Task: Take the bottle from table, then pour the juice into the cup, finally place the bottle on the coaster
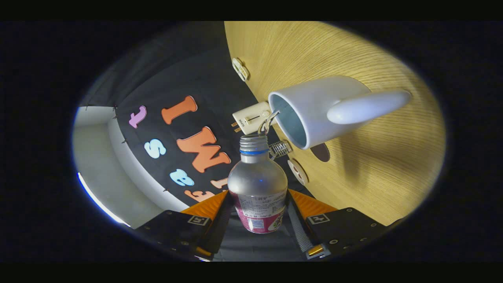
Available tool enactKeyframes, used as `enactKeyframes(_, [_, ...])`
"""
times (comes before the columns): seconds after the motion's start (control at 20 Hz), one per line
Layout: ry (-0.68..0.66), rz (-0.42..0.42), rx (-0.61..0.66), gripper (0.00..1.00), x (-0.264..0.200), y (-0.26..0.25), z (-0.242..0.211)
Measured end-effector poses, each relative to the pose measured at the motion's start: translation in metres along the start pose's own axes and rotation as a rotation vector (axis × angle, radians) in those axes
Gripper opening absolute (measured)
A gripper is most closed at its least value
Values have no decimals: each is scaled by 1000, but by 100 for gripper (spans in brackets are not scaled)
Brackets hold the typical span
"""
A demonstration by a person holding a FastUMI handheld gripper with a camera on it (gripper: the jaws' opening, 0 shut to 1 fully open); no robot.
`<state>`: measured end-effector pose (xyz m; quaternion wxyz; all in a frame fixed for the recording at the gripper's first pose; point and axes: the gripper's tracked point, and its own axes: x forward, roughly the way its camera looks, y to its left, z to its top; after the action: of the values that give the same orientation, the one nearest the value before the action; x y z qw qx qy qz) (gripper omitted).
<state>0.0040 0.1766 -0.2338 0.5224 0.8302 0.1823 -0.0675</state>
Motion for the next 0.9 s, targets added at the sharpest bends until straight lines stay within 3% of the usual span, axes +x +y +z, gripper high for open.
enactKeyframes(0.9, [21, 53, 83, 75, -17, 20, 1])
